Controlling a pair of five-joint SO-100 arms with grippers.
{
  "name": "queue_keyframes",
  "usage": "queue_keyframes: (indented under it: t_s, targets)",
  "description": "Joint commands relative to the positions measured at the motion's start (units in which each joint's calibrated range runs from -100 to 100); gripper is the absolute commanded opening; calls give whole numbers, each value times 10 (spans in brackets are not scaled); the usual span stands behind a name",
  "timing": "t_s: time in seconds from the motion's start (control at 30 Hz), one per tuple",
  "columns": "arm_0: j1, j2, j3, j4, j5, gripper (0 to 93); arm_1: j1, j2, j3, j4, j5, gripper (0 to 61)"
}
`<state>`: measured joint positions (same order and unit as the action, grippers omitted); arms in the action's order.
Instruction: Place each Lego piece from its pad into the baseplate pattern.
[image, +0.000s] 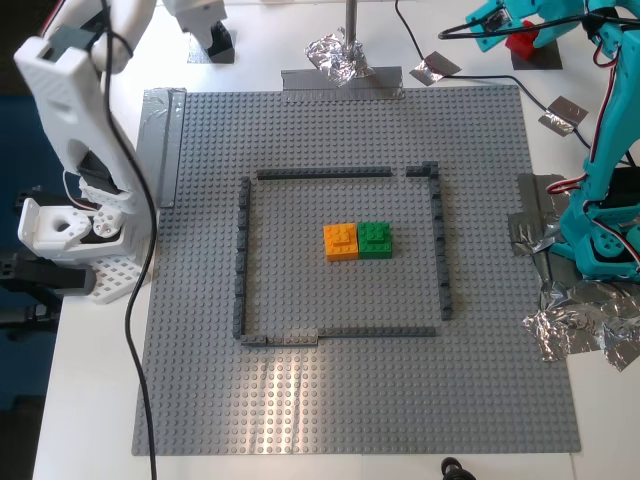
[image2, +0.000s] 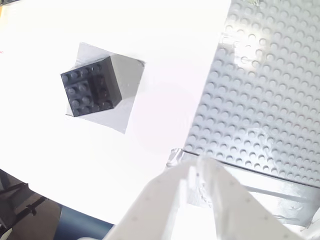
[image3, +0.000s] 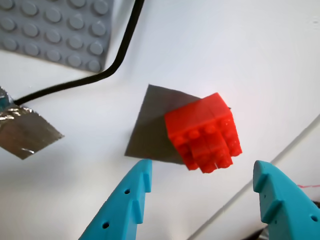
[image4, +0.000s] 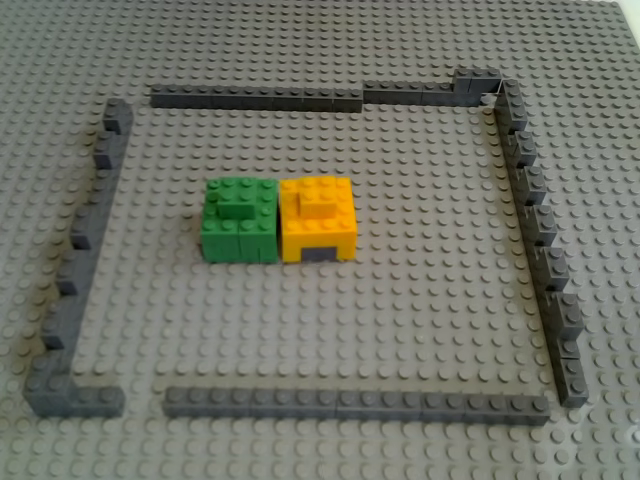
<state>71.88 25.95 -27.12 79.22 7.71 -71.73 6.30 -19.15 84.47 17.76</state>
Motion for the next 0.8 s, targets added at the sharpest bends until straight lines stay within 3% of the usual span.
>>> queue_keyframes:
  t_s: [0.0, 0.07, 0.13, 0.2, 0.4, 0.77]
  targets:
    - [14, -2, -28, 3, 46, 228, -17, 142, -297, 69, 11, 6]
    - [19, -1, -28, -3, 69, 228, -30, 219, -415, 86, 11, 8]
    - [19, -1, -28, -3, 79, 228, -38, 243, -440, 87, 11, 9]
    - [17, -1, -28, 0, 86, 228, -46, 249, -443, 89, 9, 105]
    - [13, 0, -28, 0, 112, 228, -63, 250, -432, 99, 2, 242]
    - [3, 0, -48, 2, 117, 198, -55, 273, -349, 2, 0, 232]
